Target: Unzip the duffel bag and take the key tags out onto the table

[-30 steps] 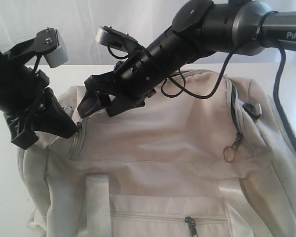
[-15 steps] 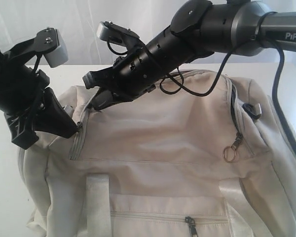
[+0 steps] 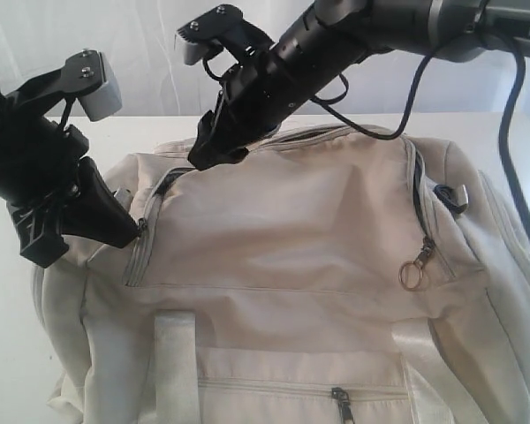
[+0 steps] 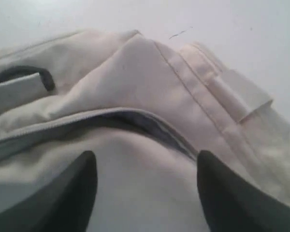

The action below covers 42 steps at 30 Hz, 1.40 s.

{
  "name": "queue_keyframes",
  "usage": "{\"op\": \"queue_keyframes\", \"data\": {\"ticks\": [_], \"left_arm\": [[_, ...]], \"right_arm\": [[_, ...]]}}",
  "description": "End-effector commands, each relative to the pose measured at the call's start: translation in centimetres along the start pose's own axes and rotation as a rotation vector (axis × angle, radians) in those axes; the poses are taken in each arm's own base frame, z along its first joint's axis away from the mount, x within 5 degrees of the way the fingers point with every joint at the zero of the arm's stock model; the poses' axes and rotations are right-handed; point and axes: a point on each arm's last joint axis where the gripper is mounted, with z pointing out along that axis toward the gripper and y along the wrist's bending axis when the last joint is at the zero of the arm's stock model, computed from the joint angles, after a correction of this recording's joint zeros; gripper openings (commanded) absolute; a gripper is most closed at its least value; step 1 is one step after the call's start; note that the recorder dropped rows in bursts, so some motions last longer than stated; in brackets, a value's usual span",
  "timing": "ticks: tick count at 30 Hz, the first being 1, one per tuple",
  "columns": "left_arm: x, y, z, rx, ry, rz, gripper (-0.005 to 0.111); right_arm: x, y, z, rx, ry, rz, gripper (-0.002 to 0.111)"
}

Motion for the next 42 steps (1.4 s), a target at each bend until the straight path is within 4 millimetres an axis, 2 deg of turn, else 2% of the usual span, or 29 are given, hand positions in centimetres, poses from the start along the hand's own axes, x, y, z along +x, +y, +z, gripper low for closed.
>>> {"op": "queue_keyframes", "data": {"ticks": [1,4,7,14,17,23,30,34,37,40,42], "left_arm": [[-0.4,-0.8,-0.5,0.045,-0.021,-0.01,0.0],[-0.4,-0.8,-0.5,0.048,-0.02,-0.01,0.0],[-0.3,-0.8,-0.5,0.049,-0.019,-0.01,0.0],[-0.3,-0.8,-0.5,0.05,-0.019,-0.01,0.0],[-0.3,-0.8,-0.5,0.05,-0.019,-0.01,0.0],[-0.3,-0.8,-0.5,0.05,-0.019,-0.01,0.0],[-0.3,-0.8,-0.5,0.051,-0.018,-0.01,0.0],[-0.3,-0.8,-0.5,0.051,-0.018,-0.01,0.0],[-0.3,-0.8,-0.5,0.051,-0.018,-0.01,0.0],[-0.3,-0.8,-0.5,0.051,-0.018,-0.01,0.0],[-0.3,-0.8,-0.5,0.051,-0.018,-0.01,0.0]], "right_arm": [[-0.4,-0.3,0.0,0.082,0.047,-0.319,0.063],[0.2,-0.6,1.2,0.12,0.116,-0.407,0.064],[0.7,-0.8,2.6,0.111,0.135,-0.408,0.064],[1.2,0.1,5.6,0.08,0.155,-0.461,0.063],[1.4,0.4,6.4,0.067,0.165,-0.477,0.05],[1.4,0.4,6.5,0.065,0.167,-0.48,0.0],[0.0,-0.2,5.8,0.183,0.066,-0.374,0.0],[-0.1,-0.1,5.3,0.179,0.071,-0.431,0.004],[-0.3,0.1,5.0,0.176,0.073,-0.483,0.025],[-0.5,0.1,4.9,0.184,0.061,-0.486,0.052],[-0.6,0.1,5.0,0.189,0.055,-0.484,0.054]]}}
